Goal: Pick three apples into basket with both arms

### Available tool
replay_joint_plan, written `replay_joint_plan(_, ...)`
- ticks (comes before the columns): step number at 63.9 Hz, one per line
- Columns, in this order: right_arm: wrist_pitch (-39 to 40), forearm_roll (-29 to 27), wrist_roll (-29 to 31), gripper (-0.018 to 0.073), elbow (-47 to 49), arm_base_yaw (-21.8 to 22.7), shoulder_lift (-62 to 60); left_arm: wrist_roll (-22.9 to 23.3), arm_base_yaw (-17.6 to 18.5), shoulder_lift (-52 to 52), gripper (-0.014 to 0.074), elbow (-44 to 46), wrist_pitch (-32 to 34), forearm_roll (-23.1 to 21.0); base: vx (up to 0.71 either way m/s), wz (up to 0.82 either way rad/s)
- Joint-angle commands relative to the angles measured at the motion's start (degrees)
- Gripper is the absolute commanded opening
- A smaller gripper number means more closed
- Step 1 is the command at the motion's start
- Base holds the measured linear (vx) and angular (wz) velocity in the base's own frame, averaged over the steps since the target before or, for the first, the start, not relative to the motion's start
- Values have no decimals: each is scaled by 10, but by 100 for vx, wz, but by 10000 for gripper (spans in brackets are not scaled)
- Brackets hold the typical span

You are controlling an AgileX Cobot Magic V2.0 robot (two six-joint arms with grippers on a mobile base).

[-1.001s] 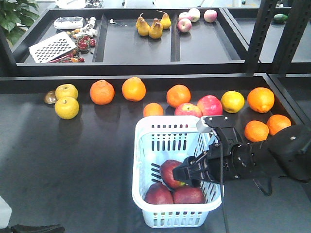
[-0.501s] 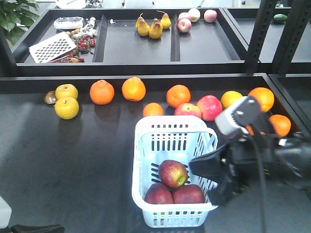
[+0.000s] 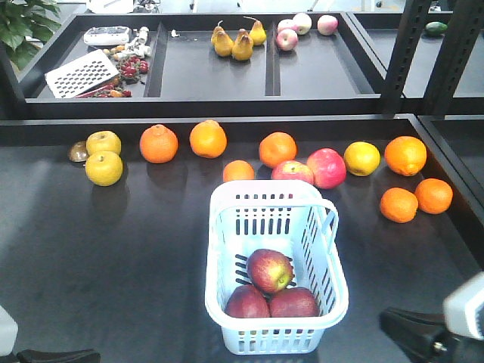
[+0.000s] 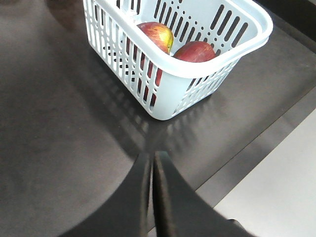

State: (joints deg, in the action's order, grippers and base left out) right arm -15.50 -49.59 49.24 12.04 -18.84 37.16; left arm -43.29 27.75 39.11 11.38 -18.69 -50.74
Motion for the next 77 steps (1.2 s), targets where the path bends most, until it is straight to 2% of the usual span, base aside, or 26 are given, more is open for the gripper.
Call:
replay_joint_plan(1,69,-16,-30,-4,-15,0,-33,2,1,-1,-6,14,27,-16,0,0)
replay_joint_plan(71,73,-16,-27,-4,-32,0,-46,2,1,-1,-6,11,30,-16,0,0)
replay_joint_plan(77,73,-16,-27,-4,-32,0,-46,37,1,-1,-6,8,34,-24,0,0)
